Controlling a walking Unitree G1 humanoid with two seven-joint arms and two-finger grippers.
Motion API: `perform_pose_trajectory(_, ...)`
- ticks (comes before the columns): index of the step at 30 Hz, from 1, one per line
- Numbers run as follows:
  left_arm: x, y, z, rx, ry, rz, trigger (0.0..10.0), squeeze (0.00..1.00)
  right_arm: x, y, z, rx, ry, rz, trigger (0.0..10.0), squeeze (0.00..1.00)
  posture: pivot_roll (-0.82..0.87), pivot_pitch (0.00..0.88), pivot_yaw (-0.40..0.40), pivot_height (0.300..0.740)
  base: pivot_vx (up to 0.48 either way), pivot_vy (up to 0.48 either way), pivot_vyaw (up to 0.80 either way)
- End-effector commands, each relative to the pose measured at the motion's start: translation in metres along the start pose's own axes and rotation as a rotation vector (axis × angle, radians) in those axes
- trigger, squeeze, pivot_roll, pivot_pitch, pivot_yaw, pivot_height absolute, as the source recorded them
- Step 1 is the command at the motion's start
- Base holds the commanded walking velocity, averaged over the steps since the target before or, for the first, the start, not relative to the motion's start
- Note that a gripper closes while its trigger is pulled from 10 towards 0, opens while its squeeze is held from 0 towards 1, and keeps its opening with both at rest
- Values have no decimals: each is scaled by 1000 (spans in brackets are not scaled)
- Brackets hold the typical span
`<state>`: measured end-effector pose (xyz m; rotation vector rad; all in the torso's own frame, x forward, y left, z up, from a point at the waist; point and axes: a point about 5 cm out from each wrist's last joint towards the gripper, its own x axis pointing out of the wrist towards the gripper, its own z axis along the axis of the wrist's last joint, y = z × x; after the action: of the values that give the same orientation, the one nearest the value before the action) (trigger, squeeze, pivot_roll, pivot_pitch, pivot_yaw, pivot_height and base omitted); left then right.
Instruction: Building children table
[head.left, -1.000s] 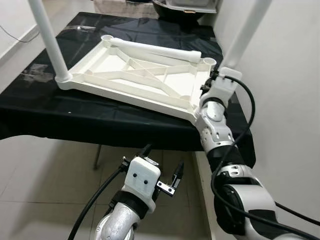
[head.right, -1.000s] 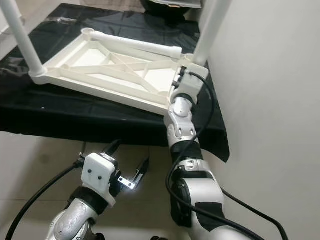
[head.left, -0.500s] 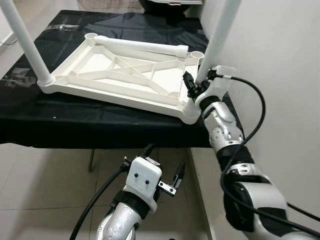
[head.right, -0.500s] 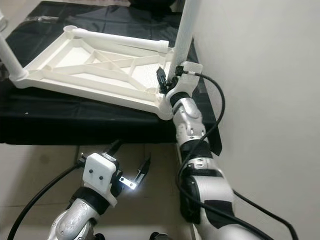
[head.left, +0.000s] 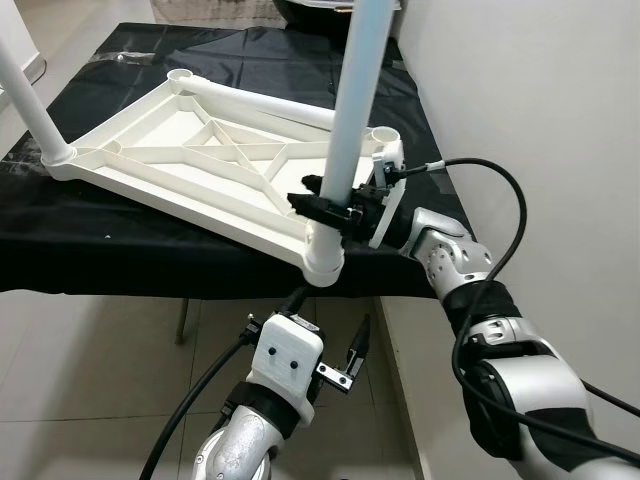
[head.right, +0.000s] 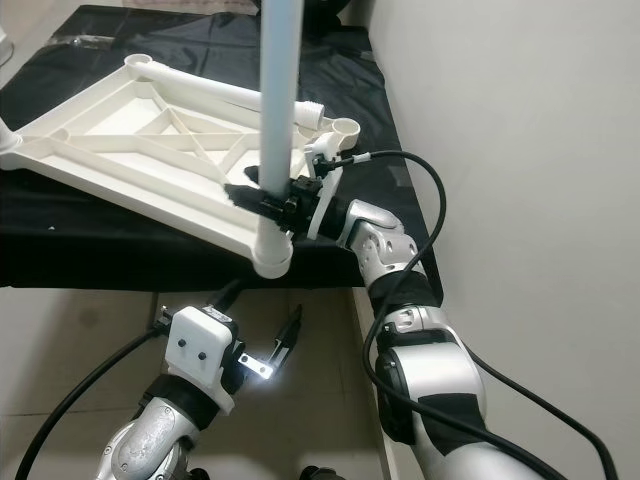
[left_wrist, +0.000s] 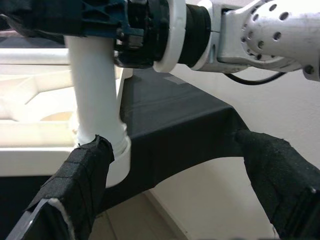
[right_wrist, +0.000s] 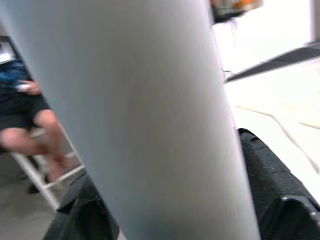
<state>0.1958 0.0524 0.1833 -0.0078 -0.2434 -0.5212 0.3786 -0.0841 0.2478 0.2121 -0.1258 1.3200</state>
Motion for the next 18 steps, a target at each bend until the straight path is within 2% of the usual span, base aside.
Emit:
perform_pose_trajectory(1,-2,-4,-2,-4,11,-10,10000,0,6,4,-3,13,12,50,10000,0,130,175,-93,740,0,0,0)
perform_pose_trajectory(2,-2,-5,-3,-3,16,-9,10000,0,11,6,-8,21,22,64,0,0,133,174,-96,740,0,0,0)
perform_pose_trajectory(8,-2,-5,-4,-4,18,-7,10000,0,12,2,-8,2,13,-6,0,0,130,178,-96,740,0,0,0)
perform_pose_trajectory(9,-2,-4,-4,-3,19,-8,10000,0,11,-2,-8,-5,11,-66,0,0,125,182,-96,740,0,0,0)
perform_pose_trajectory(10,-3,-4,-4,-2,20,-8,10000,0,9,-7,-8,-27,13,-160,0,0,124,183,-93,740,0,0,0)
perform_pose_trajectory(11,-3,-4,-4,-3,20,-8,10000,0,5,-17,-9,-54,23,-325,0,0,121,185,-94,740,0,0,0)
perform_pose_trajectory(12,-3,-4,-4,-3,20,-8,10000,0,1,-23,-9,-74,27,-438,0,0,121,185,-93,740,0,0,0)
perform_pose_trajectory(13,-3,-4,-4,-3,20,-7,10000,0,-1,-26,-9,-85,30,-501,0,0,121,185,-93,740,0,0,0)
perform_pose_trajectory(14,-3,-4,-4,-3,20,-7,10000,0,-1,-26,-9,-85,30,-501,0,0,121,185,-93,740,0,0,0)
perform_pose_trajectory(15,-3,-4,-4,-3,21,-9,10000,0,-11,-37,-9,-89,56,-721,0,0,120,189,-87,740,0,0,0)
perform_pose_trajectory(16,-3,-4,-4,-3,21,-9,10000,0,-11,-37,-9,-89,56,-721,0,0,120,189,-87,740,0,0,0)
perform_pose_trajectory(17,-3,-4,-4,-3,22,-10,10000,0,-48,-54,-7,-76,32,-1240,0,0,117,191,-85,740,0,0,0)
perform_pose_trajectory(18,-3,-4,-4,-3,22,-10,10000,0,-48,-54,-7,-76,32,-1240,0,0,117,191,-85,740,0,0,0)
